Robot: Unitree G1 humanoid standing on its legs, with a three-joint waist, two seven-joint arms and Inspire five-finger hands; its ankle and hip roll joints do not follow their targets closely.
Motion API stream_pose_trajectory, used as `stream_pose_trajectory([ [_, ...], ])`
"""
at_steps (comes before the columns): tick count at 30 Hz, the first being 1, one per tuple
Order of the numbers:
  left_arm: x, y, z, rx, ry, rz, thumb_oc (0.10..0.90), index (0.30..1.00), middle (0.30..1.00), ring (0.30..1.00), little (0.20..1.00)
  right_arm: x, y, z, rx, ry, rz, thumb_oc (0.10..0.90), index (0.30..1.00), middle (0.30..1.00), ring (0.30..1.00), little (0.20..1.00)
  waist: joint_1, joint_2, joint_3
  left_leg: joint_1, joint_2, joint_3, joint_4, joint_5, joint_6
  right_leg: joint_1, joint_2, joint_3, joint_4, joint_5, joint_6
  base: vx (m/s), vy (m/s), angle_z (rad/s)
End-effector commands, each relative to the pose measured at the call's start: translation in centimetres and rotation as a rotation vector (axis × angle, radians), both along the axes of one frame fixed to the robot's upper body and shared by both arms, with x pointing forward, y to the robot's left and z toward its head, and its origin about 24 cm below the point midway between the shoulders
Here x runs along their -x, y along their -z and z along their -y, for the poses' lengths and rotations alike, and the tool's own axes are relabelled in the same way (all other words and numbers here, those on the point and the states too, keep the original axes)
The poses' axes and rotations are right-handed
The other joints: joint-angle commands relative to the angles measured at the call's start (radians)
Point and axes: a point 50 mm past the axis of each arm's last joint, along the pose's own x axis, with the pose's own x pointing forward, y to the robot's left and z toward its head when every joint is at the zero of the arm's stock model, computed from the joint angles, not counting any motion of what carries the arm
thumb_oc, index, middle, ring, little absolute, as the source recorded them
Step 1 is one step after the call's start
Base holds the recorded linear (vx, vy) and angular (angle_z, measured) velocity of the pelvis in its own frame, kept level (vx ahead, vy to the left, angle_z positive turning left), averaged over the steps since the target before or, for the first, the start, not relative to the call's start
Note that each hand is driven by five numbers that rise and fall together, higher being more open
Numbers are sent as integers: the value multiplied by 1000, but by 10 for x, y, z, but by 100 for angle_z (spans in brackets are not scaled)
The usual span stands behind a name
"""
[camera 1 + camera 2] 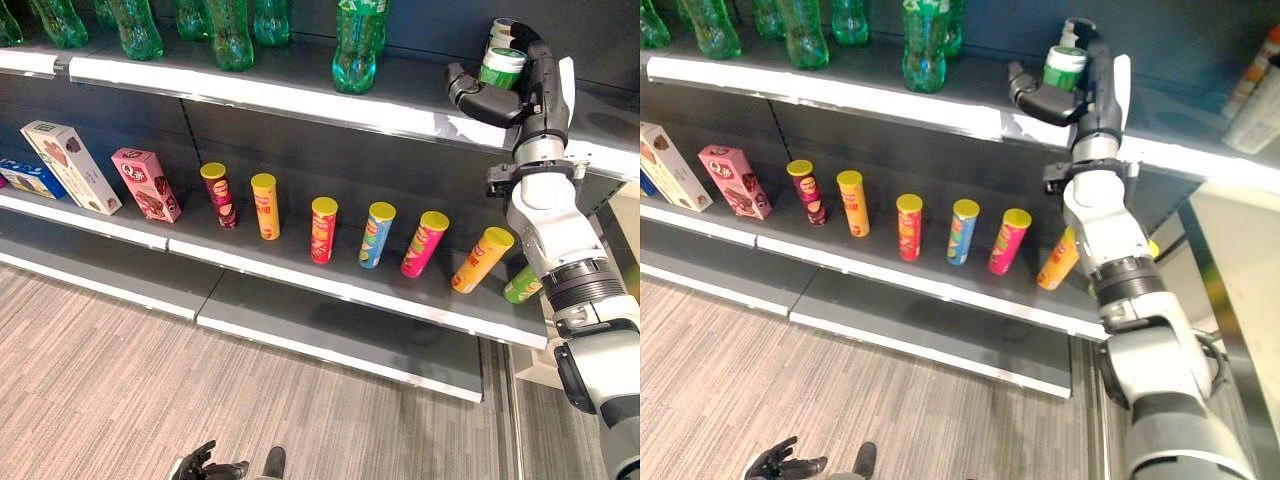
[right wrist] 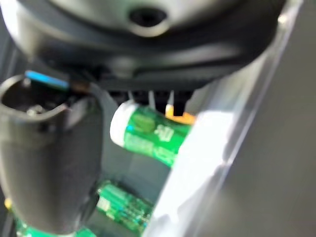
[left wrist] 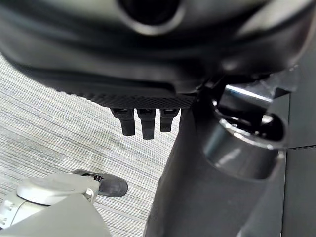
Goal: Put the goods on the table back onto the shelves and tidy them up.
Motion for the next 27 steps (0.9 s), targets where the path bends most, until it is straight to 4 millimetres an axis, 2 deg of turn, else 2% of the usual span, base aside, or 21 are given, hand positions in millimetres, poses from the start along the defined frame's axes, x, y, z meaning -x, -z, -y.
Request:
stream_pose_trajectory([
  [1,-29,-13,-11,-71,40,93,800,900,900,900,900,31,-85,-13,94,30,370,800,900,900,900,900,31,-21,8,81,24,106,4,-173,-13,26,-67,-33,24,-39,62,0,0,0],
  [5,-30,-13,-9,-70,40,99,800,900,900,900,900,62,-95,0,91,56,530,800,900,900,900,900,24,-19,11,80,21,105,4,-176,-9,22,-66,-31,23,-41,63,3,3,1],
  [8,-28,-12,-7,-74,49,90,800,900,900,900,900,108,-98,11,90,67,737,800,900,900,900,900,15,-23,9,78,20,104,4,-178,-7,15,-66,-29,25,-47,62,10,3,4],
  [10,-26,-10,-5,-66,48,85,800,900,900,900,900,124,-99,16,50,21,807,800,900,900,900,900,7,-28,5,78,22,109,4,-180,-9,13,-66,-26,23,-47,63,6,-2,-2],
  [11,-26,-11,-6,-68,50,84,800,900,900,900,900,124,-99,17,49,22,806,800,900,900,900,900,9,-30,4,78,22,110,4,-180,-9,13,-66,-26,23,-47,63,0,0,0],
  [15,-22,-10,-4,-51,36,85,800,900,900,900,900,150,-93,12,-4,-135,896,800,900,900,900,900,-15,-27,4,83,28,123,4,-183,-13,9,-64,-17,21,-51,63,-7,-29,-6],
  [20,-20,-9,-6,-45,30,82,800,900,900,900,900,161,-72,14,-67,-237,878,800,900,900,900,900,-39,-16,1,92,37,143,4,-183,-17,7,-61,-8,21,-54,62,-8,-32,-14],
  [24,-24,-14,-6,-28,33,128,800,900,900,900,900,163,-48,13,-108,-369,783,800,900,900,900,900,-65,8,0,104,46,163,4,-182,-24,8,-56,5,18,-57,60,-15,-34,-15],
  [27,-25,-16,-6,-26,40,144,800,900,900,900,900,160,-43,9,-82,-406,729,800,900,900,900,900,-74,15,-1,109,49,172,4,-181,-27,7,-54,11,16,-57,59,-21,-11,-14],
])
